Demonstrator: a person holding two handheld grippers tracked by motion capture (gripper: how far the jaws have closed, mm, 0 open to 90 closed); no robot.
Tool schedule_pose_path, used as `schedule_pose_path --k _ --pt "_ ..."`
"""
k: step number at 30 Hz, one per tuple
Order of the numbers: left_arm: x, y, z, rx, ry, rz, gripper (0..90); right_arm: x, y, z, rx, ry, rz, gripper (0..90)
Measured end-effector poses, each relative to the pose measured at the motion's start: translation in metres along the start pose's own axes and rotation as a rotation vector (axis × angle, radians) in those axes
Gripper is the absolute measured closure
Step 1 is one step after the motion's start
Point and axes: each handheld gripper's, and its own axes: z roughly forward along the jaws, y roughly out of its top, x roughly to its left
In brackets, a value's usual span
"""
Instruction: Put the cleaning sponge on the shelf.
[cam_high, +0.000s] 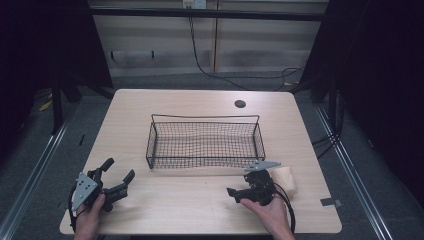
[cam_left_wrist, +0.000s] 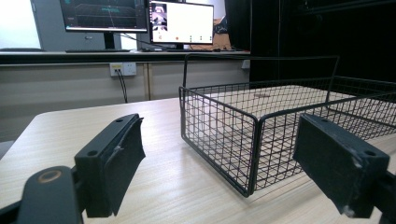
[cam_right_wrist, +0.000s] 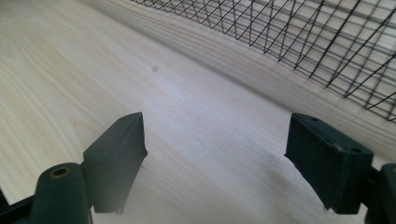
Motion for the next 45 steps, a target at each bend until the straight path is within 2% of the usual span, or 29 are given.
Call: schedule_pose_path --k 8,10,12,13,15,16,21,22,27,28,30,33,36,45 --pt "0.0 0.0 0.0 0.0 -0.006 -0.007 15.7 0.001 0.001 -0.002 0.003 0.024 0.008 24.4" --pt "0.0 0.0 0.0 0.0 -0.006 -0.006 15.7 -0.001 0.001 -0.002 0.018 0.059 0.016 25.9" --pt "0.0 0.0 0.0 0.0 -0.006 -0.007 15.7 -0.001 0.002 -0.002 0.021 0.066 0.016 27.3" --pt "0.0 0.0 0.0 0.001 -0.006 -0.006 15.7 0.0 0.003 -0.004 0.017 0.089 0.017 31.6" --pt "0.0 0.0 0.0 0.001 -0.006 -0.006 15.7 0.001 0.004 -0.004 0.025 0.094 0.016 33.3" --pt "0.0 0.0 0.0 0.001 -0.005 -0.006 15.7 0.002 0.007 -0.005 0.074 0.103 0.025 33.3" --pt "0.0 0.0 0.0 0.001 -0.005 -0.006 15.7 0.003 0.01 -0.007 0.098 0.125 0.034 34.2" --pt "0.0 0.0 0.0 0.002 -0.005 -0.004 15.7 0.003 0.012 -0.008 0.101 0.141 0.041 34.3" --pt "0.0 0.0 0.0 0.0 -0.005 -0.007 15.7 0.002 0.014 -0.011 0.12 0.145 0.054 34.1" --pt "0.0 0.0 0.0 0.0 -0.005 -0.007 15.7 0.001 0.015 -0.012 0.121 0.127 0.057 31.0" --pt "0.0 0.0 0.0 -0.001 -0.005 -0.009 15.7 -0.001 0.016 -0.014 0.119 0.132 0.068 30.5" --pt "0.0 0.0 0.0 -0.001 -0.005 -0.009 15.6 -0.001 0.019 -0.018 0.12 0.126 0.062 28.5" --pt "0.0 0.0 0.0 -0.002 -0.006 -0.009 15.6 0.001 0.025 -0.026 0.096 0.107 0.048 27.3" --pt "0.0 0.0 0.0 0.001 -0.007 -0.006 15.6 -0.004 0.031 -0.037 0.11 0.116 0.057 25.6"
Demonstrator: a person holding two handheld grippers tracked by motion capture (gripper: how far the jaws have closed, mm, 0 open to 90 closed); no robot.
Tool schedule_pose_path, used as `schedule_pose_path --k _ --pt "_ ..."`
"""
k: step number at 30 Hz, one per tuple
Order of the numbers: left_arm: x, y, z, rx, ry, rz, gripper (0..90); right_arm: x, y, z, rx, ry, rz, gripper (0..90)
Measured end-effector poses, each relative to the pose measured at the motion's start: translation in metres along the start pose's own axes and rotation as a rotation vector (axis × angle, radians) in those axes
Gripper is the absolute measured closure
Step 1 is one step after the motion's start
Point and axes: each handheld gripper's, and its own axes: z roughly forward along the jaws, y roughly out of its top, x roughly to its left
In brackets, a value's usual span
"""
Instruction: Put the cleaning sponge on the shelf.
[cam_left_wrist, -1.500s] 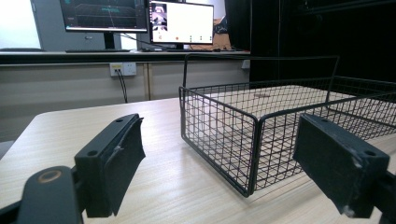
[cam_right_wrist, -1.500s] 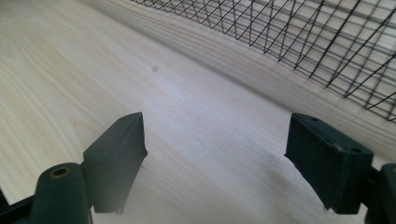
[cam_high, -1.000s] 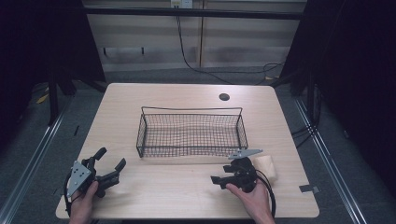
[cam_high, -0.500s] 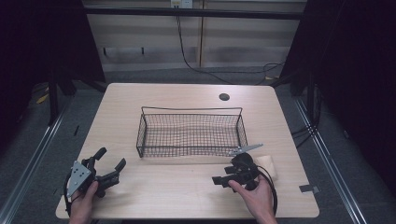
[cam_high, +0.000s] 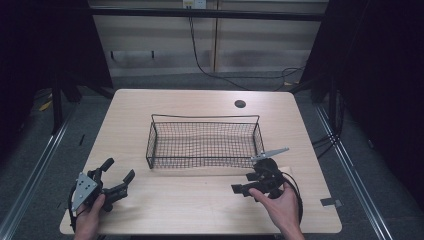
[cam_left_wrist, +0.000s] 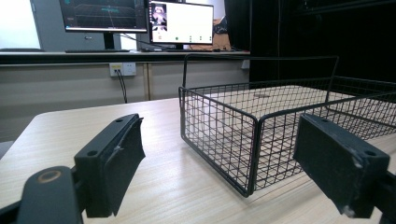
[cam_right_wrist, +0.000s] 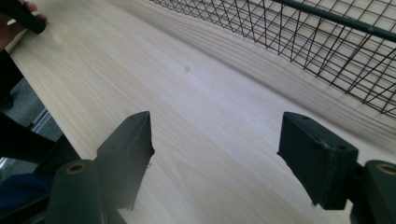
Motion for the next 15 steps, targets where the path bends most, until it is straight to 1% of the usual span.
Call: schedule_pose_path --k 2,3,5,6,7,10,14,15 --pt "0.0 0.0 0.0 0.002 0.0 0.003 15.6 -0.001 0.001 -0.002 0.002 -0.002 0.003 25.8" --pt "0.0 0.0 0.0 0.0 0.0 0.0 15.6 -0.002 0.001 -0.004 0.005 -0.002 -0.005 25.9" --pt "0.0 0.0 0.0 0.0 0.0 0.0 15.6 -0.003 0.003 -0.007 0.023 -0.002 -0.004 25.9" --pt "0.0 0.0 0.0 0.0 0.0 0.0 15.6 -0.003 0.003 -0.007 0.023 -0.002 -0.004 25.9" --pt "0.0 0.0 0.0 0.0 0.0 0.0 15.6 -0.004 0.004 -0.011 0.024 -0.015 -0.001 26.4" --pt "0.0 0.0 0.0 0.0 0.0 0.0 15.6 -0.006 0.005 -0.014 0.036 -0.008 0.008 27.0" --pt "0.0 0.0 0.0 0.0 0.0 0.001 15.6 -0.011 0.009 -0.021 0.061 -0.041 0.014 28.4" --pt "0.0 0.0 0.0 0.0 0.0 0.0 15.6 -0.011 0.009 -0.022 0.068 -0.05 0.023 28.4"
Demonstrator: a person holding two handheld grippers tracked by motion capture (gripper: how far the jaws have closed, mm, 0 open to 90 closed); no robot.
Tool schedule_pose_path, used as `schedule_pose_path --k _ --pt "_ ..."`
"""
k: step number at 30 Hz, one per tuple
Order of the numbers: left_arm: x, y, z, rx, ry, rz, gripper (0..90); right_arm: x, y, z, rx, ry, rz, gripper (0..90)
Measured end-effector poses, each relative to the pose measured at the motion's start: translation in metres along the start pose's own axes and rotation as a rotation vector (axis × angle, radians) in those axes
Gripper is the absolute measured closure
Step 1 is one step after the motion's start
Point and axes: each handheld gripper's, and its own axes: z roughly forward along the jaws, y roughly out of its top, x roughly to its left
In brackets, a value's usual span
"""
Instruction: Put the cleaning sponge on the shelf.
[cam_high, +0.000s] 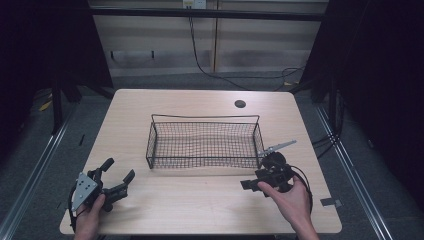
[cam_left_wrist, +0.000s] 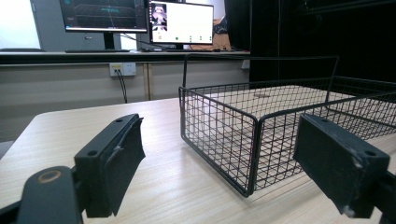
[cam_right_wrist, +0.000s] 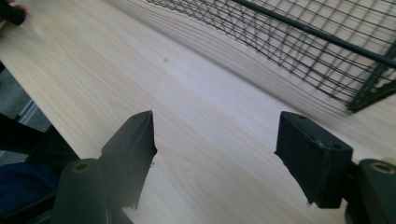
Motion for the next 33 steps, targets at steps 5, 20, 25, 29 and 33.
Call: schedule_pose_path --k 5,20,25,29,33 --pt "0.0 0.0 0.0 0.001 0.002 0.002 15.6 -0.002 0.003 -0.007 0.009 -0.013 0.0 28.5" --pt "0.0 0.0 0.0 -0.001 0.001 0.0 15.6 -0.019 0.005 -0.018 0.113 -0.044 0.067 27.9" --pt "0.0 0.0 0.0 -0.001 0.001 0.0 15.6 -0.027 0.003 -0.023 0.123 -0.066 0.08 27.5" --pt "0.0 0.0 0.0 0.0 0.0 0.001 15.6 -0.034 0.0 -0.028 0.135 -0.084 0.087 25.8" --pt "0.0 0.0 0.0 -0.001 0.001 0.0 15.6 -0.036 -0.002 -0.033 0.153 -0.105 0.1 25.5"
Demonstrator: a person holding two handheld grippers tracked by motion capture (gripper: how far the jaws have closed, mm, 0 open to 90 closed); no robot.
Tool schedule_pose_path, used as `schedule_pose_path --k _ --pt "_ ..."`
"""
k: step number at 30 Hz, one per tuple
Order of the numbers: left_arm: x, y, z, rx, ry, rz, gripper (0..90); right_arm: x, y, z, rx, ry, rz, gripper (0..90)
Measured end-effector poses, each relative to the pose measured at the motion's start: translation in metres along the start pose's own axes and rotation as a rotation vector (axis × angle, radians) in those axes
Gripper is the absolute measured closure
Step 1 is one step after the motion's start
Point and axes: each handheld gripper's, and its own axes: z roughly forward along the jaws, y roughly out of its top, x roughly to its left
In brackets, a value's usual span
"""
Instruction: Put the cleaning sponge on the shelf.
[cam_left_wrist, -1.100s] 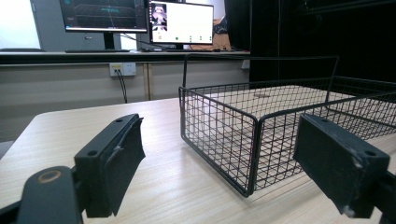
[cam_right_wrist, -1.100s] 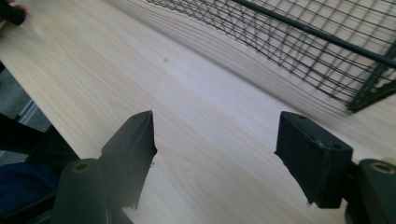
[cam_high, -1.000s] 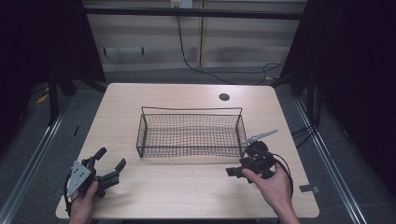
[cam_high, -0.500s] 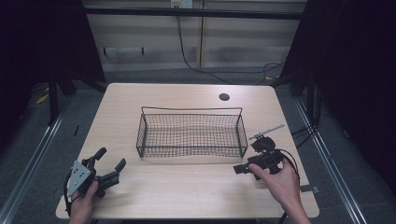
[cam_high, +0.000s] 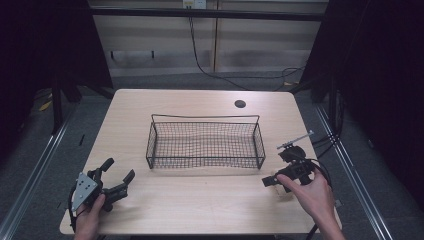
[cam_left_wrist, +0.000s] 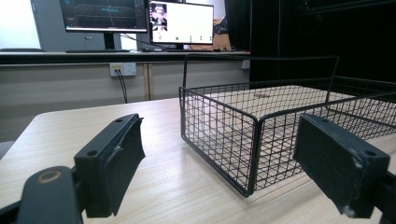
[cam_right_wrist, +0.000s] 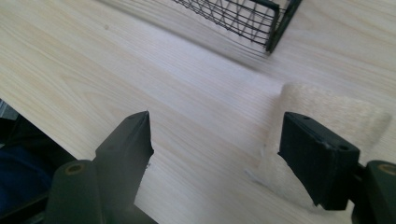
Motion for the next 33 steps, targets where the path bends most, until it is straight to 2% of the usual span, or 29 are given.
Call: schedule_pose_path --k 5,15,28,32,33 --pt "0.0 0.0 0.0 0.0 0.0 0.0 15.6 -0.008 -0.003 -0.008 0.005 -0.027 0.009 24.4" --pt "0.0 0.0 0.0 0.0 0.0 0.0 15.6 -0.02 -0.008 -0.012 0.042 -0.039 0.034 23.9" --pt "0.0 0.0 0.0 0.0 0.0 0.0 15.6 -0.036 -0.009 -0.007 0.069 -0.057 0.067 22.1" --pt "0.0 0.0 0.0 0.0 0.001 0.0 15.6 -0.043 -0.011 -0.003 0.09 -0.054 0.079 22.3" --pt "0.0 0.0 0.0 0.0 0.001 0.0 15.6 -0.047 -0.012 -0.001 0.088 -0.037 0.09 22.2"
